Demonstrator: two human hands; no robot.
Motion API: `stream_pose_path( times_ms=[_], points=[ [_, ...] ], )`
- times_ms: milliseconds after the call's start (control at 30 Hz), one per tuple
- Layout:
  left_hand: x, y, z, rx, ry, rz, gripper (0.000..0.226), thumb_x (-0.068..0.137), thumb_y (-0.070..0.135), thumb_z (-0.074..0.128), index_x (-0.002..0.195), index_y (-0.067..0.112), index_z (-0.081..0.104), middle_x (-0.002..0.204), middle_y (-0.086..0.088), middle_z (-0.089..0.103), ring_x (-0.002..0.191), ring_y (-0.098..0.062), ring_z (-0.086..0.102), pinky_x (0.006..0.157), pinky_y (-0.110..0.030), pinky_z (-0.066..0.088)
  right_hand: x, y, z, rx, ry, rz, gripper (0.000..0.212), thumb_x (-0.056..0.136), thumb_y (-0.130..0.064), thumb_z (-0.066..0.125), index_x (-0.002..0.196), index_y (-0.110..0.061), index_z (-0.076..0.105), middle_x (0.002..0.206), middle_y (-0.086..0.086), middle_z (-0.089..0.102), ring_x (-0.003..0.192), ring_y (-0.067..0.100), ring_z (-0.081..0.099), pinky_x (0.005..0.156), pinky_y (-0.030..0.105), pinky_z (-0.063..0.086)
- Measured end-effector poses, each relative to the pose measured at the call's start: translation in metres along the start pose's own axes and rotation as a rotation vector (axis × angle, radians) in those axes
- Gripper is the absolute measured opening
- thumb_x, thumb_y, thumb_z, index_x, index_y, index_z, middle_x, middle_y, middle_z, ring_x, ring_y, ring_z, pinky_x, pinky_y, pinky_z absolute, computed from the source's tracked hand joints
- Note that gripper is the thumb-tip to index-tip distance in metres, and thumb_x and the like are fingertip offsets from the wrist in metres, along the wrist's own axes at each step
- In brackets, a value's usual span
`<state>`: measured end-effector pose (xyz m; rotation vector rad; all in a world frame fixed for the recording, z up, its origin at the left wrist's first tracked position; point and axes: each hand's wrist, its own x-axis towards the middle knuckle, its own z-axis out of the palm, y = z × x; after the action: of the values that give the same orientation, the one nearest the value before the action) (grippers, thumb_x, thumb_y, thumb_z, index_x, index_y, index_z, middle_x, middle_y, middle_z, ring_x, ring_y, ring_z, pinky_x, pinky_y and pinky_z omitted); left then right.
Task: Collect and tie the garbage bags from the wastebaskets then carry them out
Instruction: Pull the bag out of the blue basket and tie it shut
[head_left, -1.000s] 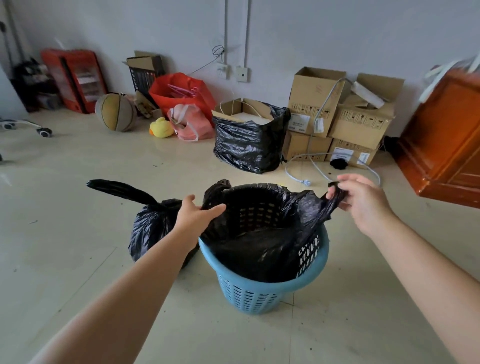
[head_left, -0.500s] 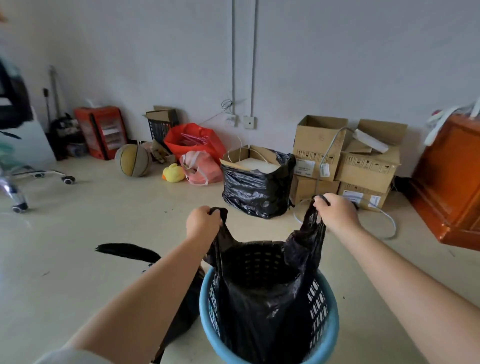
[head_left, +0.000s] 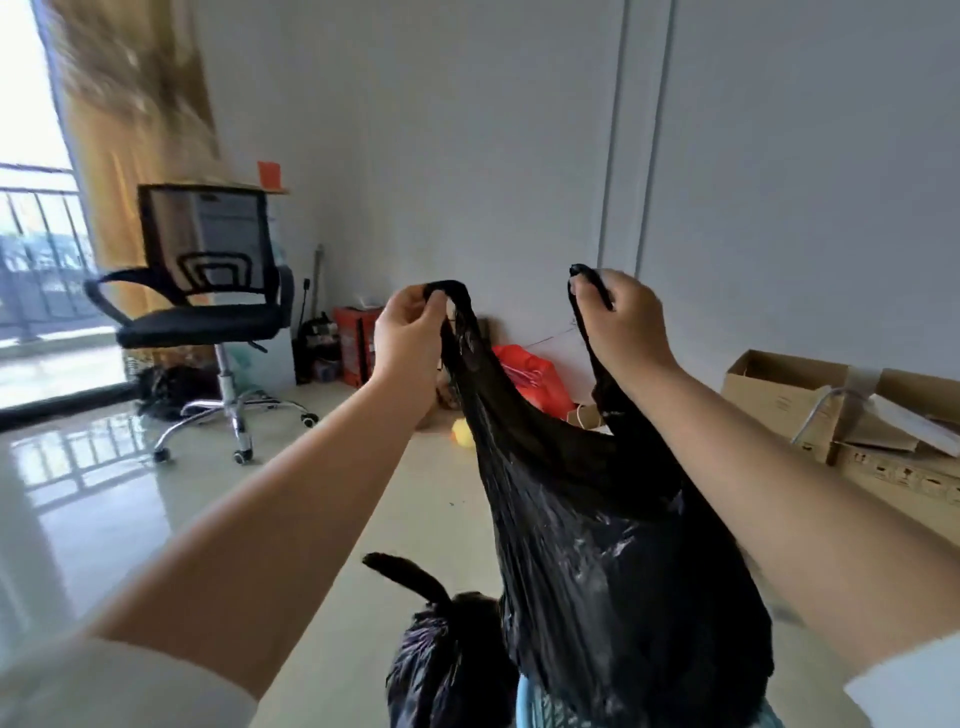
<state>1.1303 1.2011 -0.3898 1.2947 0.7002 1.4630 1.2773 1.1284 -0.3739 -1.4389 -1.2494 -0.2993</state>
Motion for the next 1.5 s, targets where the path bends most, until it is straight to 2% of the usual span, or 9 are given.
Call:
stream_pose_path(
  times_ms=[333, 567, 833, 967, 1067, 1167, 1233, 1367, 1500],
  points=[
    [-0.005, 0.053, -0.142, 0.139, -0.110, 0.084, 0.028, 0.092, 0.006, 0.050, 0.069, 0.021, 0.054, 0.068, 0.002, 0.054, 0.053, -0.003, 0.053, 0.057, -0.018, 0.044, -0.019, -0.115, 0.076, 0.218, -0.163, -0.049, 0.035, 0.087, -0.012, 0.051, 0.087, 0.023, 0.054, 0.072, 0.033, 0.052, 0.069, 0.041, 0.047, 0.065, 0.032, 0.036],
    [-0.024, -0.022, -0.270, 0.261, -0.220, -0.232, 0.028, 0.091, 0.000, 0.047, 0.068, 0.016, 0.051, 0.062, -0.001, 0.049, 0.053, -0.010, 0.045, 0.036, -0.007, 0.035, -0.135, -0.100, 0.180, 0.486, -0.365, 0.349, 0.014, 0.077, -0.024, 0.048, 0.064, -0.021, 0.053, 0.061, -0.003, 0.052, 0.062, 0.009, 0.050, 0.057, 0.017, 0.038],
    [-0.061, -0.101, -0.389, 0.013, -0.245, -0.402, 0.020, 0.086, 0.002, 0.049, 0.070, 0.013, 0.049, 0.066, -0.010, 0.059, 0.058, -0.017, 0.059, 0.054, -0.022, 0.045, -0.236, -0.074, 0.271, 0.526, -0.276, 0.632, 0.031, 0.097, -0.014, 0.035, 0.067, -0.019, 0.038, 0.065, 0.000, 0.039, 0.057, 0.011, 0.040, 0.054, 0.020, 0.037],
    [-0.080, -0.138, -0.413, 0.163, -0.035, -0.337, 0.030, 0.098, 0.005, 0.035, 0.074, 0.019, 0.045, 0.043, 0.006, 0.059, 0.040, -0.001, 0.053, 0.048, -0.015, 0.043, -0.268, -0.052, 0.290, 0.462, -0.263, 0.693, 0.016, 0.098, -0.018, 0.035, 0.084, -0.013, 0.043, 0.065, -0.001, 0.037, 0.054, 0.010, 0.038, 0.048, 0.009, 0.034],
    [-0.092, -0.159, -0.418, 0.277, -0.022, -0.312, 0.005, 0.095, 0.018, 0.047, 0.091, 0.022, 0.047, 0.078, 0.001, 0.066, 0.050, 0.007, 0.055, 0.048, -0.007, 0.042, -0.289, -0.032, 0.290, 0.537, -0.441, 0.739, 0.033, 0.095, -0.032, 0.042, 0.123, -0.014, 0.046, 0.096, 0.002, 0.056, 0.091, 0.010, 0.062, 0.079, 0.021, 0.042],
    [-0.115, -0.182, -0.424, 0.452, -0.208, -0.336, 0.089, 0.057, 0.049, 0.061, 0.136, 0.016, 0.035, 0.132, -0.004, 0.046, 0.117, -0.007, 0.050, 0.099, -0.024, 0.041, -0.300, -0.016, 0.282, 0.423, -0.787, 0.679, 0.098, 0.070, -0.062, 0.060, 0.146, -0.015, 0.019, 0.140, -0.001, 0.039, 0.134, 0.013, 0.032, 0.101, 0.022, 0.023],
    [-0.129, -0.196, -0.423, 0.622, -0.326, -0.313, 0.116, 0.044, 0.057, 0.061, 0.146, 0.017, 0.021, 0.150, -0.007, 0.031, 0.139, -0.019, 0.030, 0.115, -0.041, 0.028, -0.304, 0.001, 0.283, 0.412, -0.953, 0.717, 0.088, 0.078, -0.047, 0.062, 0.146, -0.015, 0.017, 0.140, -0.007, 0.034, 0.129, 0.009, 0.031, 0.102, 0.022, 0.023],
    [-0.136, -0.216, -0.415, 0.762, -0.328, -0.474, 0.139, 0.034, 0.063, 0.057, 0.149, 0.020, -0.009, 0.159, 0.001, 0.003, 0.147, -0.016, 0.002, 0.121, -0.044, 0.009, -0.319, 0.029, 0.286, 0.353, -1.261, 0.742, 0.059, 0.086, -0.017, 0.061, 0.139, -0.012, 0.034, 0.140, -0.001, 0.043, 0.127, 0.016, 0.042, 0.112, 0.031, 0.028],
    [-0.123, -0.233, -0.405, 0.628, -0.336, -0.515, 0.135, 0.040, 0.053, 0.066, 0.149, 0.025, -0.009, 0.140, 0.007, 0.036, 0.143, -0.019, 0.022, 0.119, -0.047, 0.015, -0.326, 0.046, 0.313, 0.477, -1.225, 0.822, 0.069, 0.073, -0.020, 0.071, 0.135, -0.013, 0.041, 0.130, 0.004, 0.057, 0.126, 0.023, 0.048, 0.114, 0.042, 0.030]
  ],
)
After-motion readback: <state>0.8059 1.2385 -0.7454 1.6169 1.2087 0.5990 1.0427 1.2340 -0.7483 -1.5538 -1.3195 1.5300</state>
